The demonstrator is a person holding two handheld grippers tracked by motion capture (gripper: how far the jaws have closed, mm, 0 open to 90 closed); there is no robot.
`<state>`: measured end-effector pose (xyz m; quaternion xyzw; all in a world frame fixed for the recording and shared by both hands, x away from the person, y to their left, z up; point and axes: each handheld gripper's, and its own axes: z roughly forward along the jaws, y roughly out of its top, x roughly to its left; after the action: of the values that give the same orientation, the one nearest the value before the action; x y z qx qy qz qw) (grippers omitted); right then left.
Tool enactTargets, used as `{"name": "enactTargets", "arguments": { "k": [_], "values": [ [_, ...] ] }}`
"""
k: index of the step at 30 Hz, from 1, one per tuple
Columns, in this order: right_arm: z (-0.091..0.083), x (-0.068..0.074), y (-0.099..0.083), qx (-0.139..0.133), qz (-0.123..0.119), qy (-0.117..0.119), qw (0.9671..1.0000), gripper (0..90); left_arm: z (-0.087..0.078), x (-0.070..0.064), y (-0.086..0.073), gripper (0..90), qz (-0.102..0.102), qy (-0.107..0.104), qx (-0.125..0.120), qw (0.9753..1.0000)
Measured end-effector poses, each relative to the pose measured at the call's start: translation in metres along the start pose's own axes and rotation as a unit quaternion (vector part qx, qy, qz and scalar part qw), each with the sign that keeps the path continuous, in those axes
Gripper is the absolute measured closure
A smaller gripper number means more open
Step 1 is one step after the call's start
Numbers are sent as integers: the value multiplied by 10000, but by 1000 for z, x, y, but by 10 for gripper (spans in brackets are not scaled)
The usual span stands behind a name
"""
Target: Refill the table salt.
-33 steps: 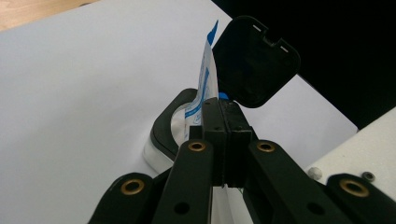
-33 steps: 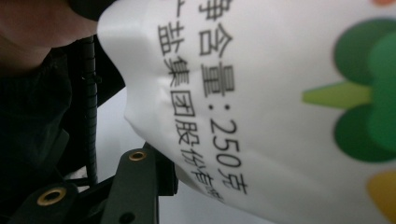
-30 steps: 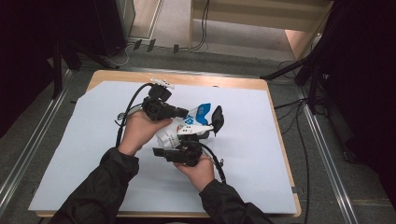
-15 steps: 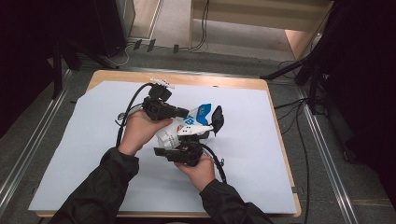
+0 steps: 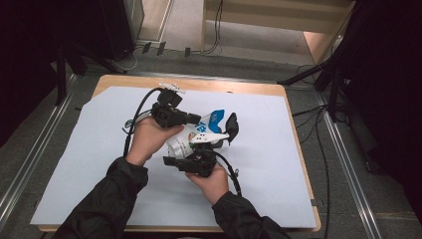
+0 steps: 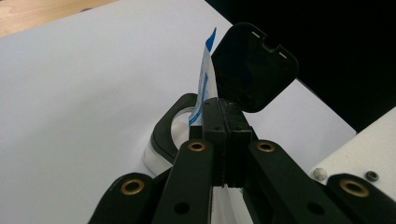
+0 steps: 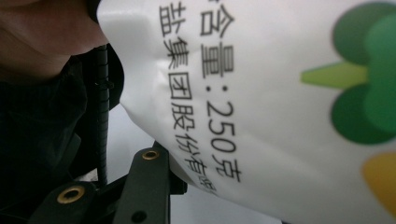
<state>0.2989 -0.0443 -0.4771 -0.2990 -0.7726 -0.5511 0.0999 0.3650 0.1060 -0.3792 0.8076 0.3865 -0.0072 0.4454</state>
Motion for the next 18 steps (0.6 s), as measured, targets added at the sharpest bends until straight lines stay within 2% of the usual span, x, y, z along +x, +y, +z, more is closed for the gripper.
{"name": "enactTargets", "arguments": {
  "k": [13,18],
  "values": [
    [0,-3,0,20,-31,-27,10000,665,2,-1,0,900,18,7,-10,10000],
    [-1,-4,1,16,-37,-44,10000,664,1,-2,0,900,85,41,-121,9999]
  ]
}}
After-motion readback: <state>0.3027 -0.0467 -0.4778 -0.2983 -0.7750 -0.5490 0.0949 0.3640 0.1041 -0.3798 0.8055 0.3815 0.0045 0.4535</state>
